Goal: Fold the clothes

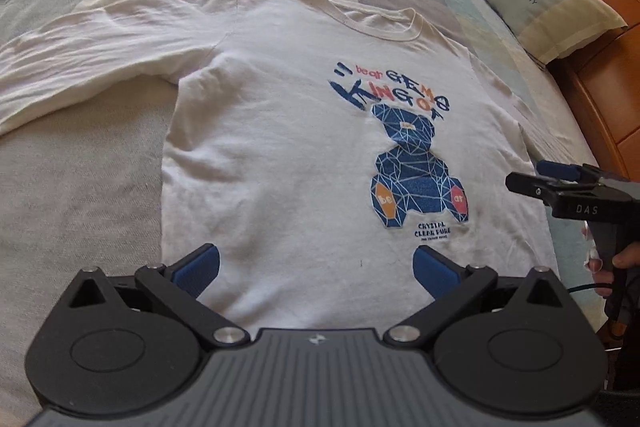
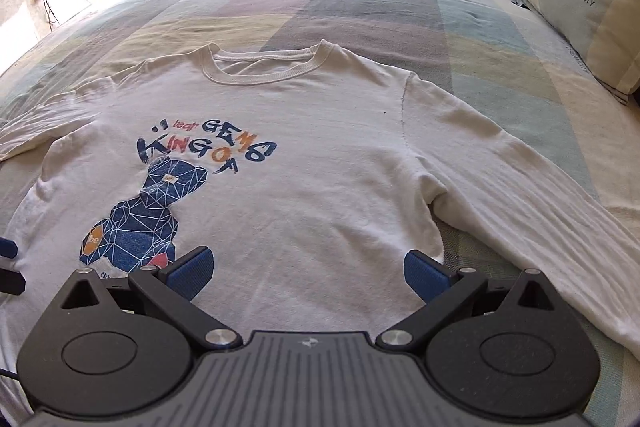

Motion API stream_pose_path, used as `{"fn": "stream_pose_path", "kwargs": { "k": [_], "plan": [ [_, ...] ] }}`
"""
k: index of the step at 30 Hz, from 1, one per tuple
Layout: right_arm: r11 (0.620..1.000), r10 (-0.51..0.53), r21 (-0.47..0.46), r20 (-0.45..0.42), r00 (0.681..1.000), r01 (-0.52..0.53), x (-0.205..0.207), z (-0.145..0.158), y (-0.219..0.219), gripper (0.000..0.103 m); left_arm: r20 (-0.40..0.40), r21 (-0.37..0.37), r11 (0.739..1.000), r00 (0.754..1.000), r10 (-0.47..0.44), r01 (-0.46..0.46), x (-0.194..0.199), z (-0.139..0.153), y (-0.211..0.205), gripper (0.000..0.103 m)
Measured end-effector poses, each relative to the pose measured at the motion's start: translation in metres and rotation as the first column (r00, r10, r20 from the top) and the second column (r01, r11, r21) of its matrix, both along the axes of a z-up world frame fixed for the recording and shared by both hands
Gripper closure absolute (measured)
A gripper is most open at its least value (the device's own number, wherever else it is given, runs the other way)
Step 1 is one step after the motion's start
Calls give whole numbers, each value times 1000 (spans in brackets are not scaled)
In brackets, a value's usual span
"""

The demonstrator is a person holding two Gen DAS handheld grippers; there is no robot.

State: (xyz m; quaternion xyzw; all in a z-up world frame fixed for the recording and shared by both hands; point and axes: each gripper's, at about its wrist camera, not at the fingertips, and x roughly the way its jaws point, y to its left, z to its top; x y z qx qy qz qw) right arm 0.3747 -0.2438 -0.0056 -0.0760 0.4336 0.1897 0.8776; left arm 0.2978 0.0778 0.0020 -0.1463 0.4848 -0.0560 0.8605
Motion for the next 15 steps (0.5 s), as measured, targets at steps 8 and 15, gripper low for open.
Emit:
{"fn": "stream_pose_path", "kwargs": {
  "k": [8,15],
  "plan": [
    [995,-82,-49,-5,997,82,-48,10,41,0,276,42,999,961,-19,8,58,1,72,1],
    [979,-202,-8,-101,974,202,-93,-4,63,0,216,-140,989,976,-7,39,59,-45,98,1]
  ]
}}
